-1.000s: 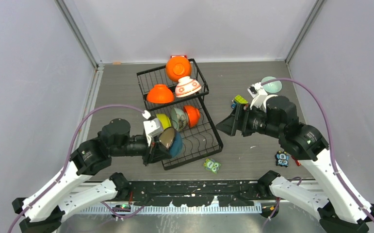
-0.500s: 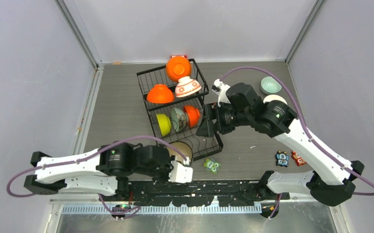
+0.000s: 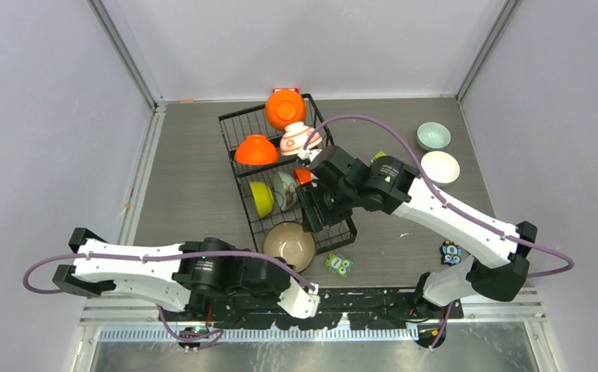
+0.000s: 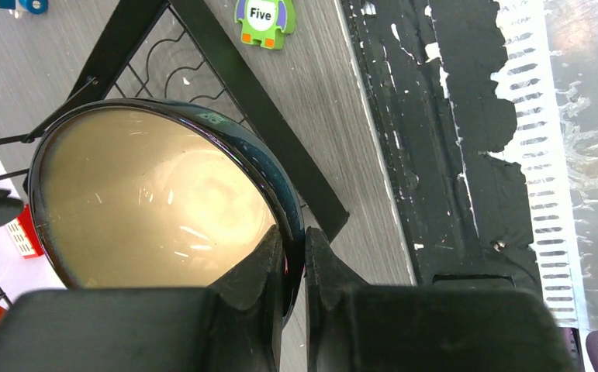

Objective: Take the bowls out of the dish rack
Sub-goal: Place the bowl at the center of the board.

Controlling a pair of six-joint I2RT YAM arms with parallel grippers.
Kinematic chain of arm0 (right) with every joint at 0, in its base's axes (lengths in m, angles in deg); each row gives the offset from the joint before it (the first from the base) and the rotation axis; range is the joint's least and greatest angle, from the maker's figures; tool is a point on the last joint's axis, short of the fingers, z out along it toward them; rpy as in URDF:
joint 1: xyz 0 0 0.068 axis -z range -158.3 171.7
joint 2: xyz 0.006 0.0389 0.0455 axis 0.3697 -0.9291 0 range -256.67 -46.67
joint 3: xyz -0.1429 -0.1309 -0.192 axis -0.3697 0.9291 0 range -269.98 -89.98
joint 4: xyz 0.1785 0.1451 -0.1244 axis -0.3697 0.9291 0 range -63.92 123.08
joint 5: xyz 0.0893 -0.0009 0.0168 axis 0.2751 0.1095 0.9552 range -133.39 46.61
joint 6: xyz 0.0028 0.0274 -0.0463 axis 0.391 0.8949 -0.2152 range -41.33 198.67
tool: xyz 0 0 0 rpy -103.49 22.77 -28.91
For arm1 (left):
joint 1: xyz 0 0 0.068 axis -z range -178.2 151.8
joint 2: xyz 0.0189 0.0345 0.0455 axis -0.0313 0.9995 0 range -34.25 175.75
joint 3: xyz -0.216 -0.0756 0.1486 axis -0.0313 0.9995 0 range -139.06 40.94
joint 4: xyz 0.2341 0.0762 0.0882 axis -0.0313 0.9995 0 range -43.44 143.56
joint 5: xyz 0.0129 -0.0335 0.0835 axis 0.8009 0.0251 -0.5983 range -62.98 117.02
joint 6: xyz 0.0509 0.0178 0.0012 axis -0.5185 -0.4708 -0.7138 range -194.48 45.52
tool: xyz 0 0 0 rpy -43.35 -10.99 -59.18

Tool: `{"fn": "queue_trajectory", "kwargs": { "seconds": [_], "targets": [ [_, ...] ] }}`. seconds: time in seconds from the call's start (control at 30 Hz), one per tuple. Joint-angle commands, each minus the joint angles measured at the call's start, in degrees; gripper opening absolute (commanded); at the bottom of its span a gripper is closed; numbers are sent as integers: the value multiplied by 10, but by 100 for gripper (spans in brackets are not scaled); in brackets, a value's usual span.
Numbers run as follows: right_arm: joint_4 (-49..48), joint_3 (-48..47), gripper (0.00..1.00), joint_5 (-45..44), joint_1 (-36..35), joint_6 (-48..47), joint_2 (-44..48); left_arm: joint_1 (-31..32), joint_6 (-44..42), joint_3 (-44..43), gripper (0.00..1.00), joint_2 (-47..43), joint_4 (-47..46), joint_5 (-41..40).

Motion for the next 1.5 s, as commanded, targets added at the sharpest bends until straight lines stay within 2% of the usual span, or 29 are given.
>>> {"fn": "queue_trajectory", "kwargs": {
  "seconds": [0.0,0.17,0.5,0.93,1.47],
  "targets": [
    [17,-19,57,-68,-8,-19,-5,4,-21,-31,0,-11,-21,-31],
    [22,-30,53,-88,-17,-27,-19,4,-6,-41,0,-20,-16,-8],
    [13,-40,52,-98,-44,-20,-36,4,32,-35,0,-44,-29,35],
    [-4,-66,62,-97,-87,2,-34,4,37,-19,0,-50,-30,37],
    [11,-13,44,-137,-100,7,-56,4,43,-20,0,-58,-28,30]
  ]
}}
